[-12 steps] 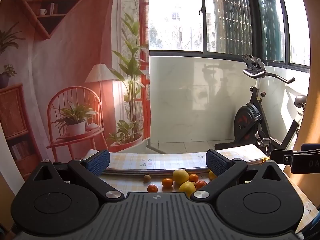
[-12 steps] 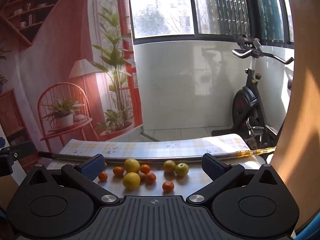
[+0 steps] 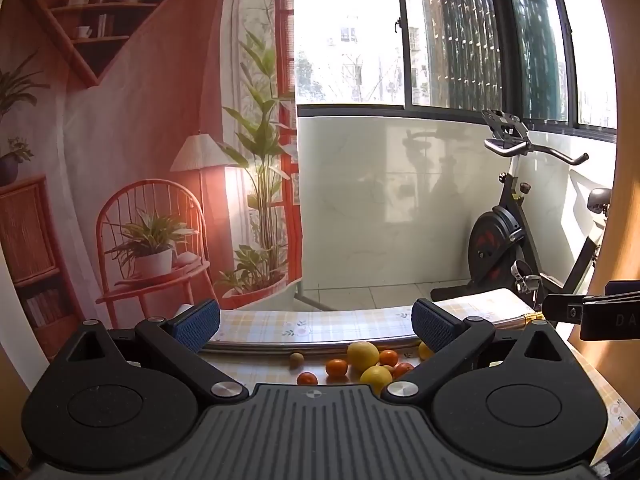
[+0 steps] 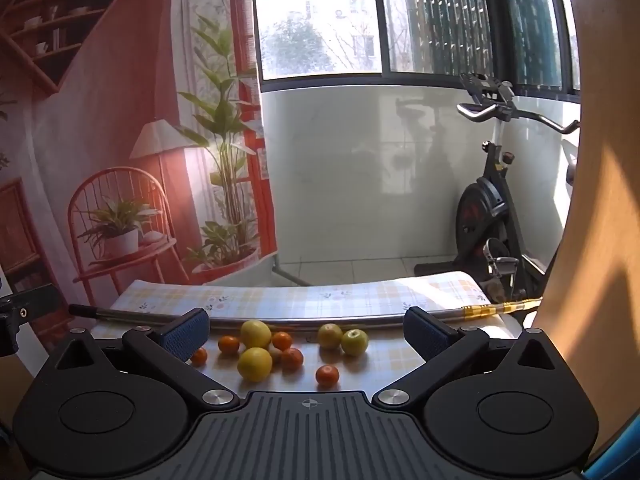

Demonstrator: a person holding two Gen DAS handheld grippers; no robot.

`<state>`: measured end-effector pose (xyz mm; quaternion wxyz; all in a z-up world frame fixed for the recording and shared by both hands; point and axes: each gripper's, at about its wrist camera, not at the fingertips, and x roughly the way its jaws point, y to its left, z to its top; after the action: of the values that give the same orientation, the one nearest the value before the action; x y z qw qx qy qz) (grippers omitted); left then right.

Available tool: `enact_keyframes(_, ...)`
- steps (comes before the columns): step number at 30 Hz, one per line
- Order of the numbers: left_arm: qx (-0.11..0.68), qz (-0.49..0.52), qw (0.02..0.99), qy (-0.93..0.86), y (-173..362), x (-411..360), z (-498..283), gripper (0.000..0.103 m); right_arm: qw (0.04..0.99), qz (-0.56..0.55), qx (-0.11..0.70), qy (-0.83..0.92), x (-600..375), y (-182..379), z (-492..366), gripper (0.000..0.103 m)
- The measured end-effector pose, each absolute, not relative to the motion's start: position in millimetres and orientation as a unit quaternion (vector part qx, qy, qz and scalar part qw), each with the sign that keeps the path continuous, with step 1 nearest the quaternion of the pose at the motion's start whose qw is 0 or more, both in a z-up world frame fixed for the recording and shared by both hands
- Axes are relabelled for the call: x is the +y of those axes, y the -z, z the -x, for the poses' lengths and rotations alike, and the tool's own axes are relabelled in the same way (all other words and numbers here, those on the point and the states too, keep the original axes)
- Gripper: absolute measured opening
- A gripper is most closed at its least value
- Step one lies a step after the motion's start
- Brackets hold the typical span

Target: Organize fruits

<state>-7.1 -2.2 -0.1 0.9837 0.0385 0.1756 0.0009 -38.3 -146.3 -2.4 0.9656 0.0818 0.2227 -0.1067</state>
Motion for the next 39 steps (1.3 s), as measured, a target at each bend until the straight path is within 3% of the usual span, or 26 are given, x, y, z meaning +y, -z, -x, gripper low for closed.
enact_keyframes(39, 0.168, -0.037, 0.985, -0.005, -3.8, -3.5, 16.8, 0.103, 0.967, -0.073, 0.217, 0.113, -144.3, -3.2, 40.7, 0.103)
